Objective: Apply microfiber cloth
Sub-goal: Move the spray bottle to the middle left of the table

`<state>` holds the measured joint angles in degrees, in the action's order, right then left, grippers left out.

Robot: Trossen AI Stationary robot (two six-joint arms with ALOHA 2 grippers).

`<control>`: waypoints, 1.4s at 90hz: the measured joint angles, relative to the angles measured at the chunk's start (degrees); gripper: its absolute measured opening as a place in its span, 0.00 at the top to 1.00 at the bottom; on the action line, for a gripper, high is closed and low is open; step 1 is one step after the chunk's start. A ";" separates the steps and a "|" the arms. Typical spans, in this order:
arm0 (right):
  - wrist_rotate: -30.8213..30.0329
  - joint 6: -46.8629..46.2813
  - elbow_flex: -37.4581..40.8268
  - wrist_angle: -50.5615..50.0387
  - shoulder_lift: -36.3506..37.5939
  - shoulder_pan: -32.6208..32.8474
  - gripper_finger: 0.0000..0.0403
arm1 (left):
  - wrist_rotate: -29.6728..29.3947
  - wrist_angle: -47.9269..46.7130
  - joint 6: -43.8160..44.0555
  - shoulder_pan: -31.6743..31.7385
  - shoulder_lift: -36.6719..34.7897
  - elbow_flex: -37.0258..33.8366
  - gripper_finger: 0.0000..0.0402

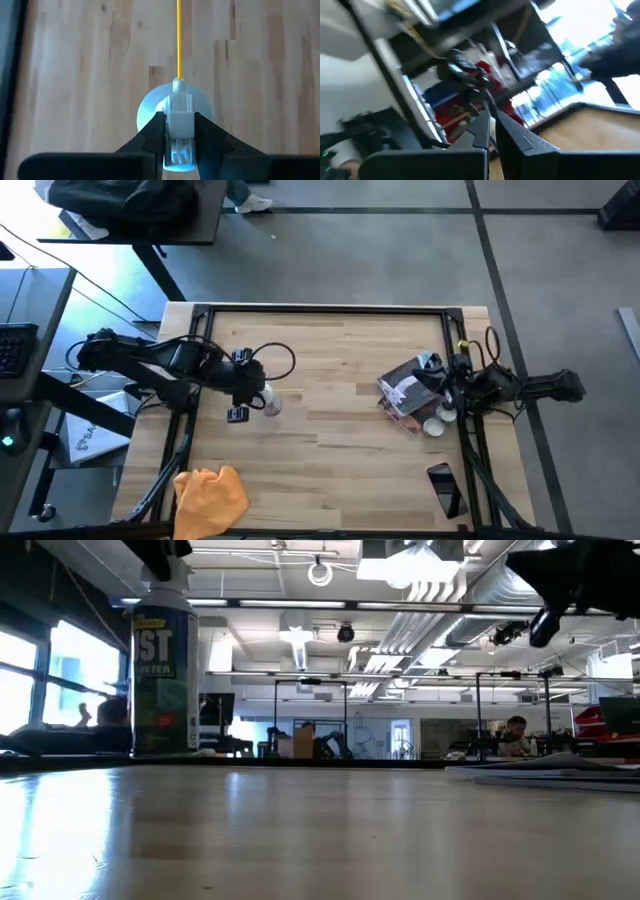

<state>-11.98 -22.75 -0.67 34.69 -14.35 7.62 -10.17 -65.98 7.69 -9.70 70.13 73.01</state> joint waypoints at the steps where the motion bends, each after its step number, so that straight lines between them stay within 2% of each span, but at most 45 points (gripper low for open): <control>1: -0.04 0.48 0.00 0.85 -0.90 0.18 1.00 | 0.52 -0.03 -0.25 0.35 0.00 0.00 0.87; 10: -2.23 3.53 -0.63 6.21 -10.12 1.30 1.00 | 3.92 -0.12 -1.64 3.23 0.24 0.00 0.87; 18: -4.35 5.20 -3.48 6.52 -18.42 1.53 1.00 | 4.99 -0.11 -2.76 5.57 0.99 0.00 0.87; 31: -4.57 11.28 -10.25 6.67 -31.01 1.15 1.00 | 5.42 -0.06 -5.24 7.60 3.40 0.00 0.87; 53: -4.45 18.32 -21.65 6.68 -45.92 -0.86 1.00 | 5.18 1.50 -8.33 7.81 8.40 0.47 0.87; 75: -4.36 20.63 -29.30 4.49 -53.00 -1.64 1.00 | 4.97 2.54 -8.00 7.81 5.36 -0.05 0.87; 92: -4.34 19.72 -31.54 4.14 -55.98 -1.64 1.00 | 4.96 2.95 -6.17 7.81 1.03 -0.49 0.87; 126: -3.90 15.08 -32.77 6.74 -61.69 -1.60 1.00 | 4.92 13.20 -3.69 7.33 -6.05 -10.20 0.87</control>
<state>-15.88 -7.67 -33.44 41.43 -76.04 6.02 -5.26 -52.78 4.00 -2.37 64.08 62.82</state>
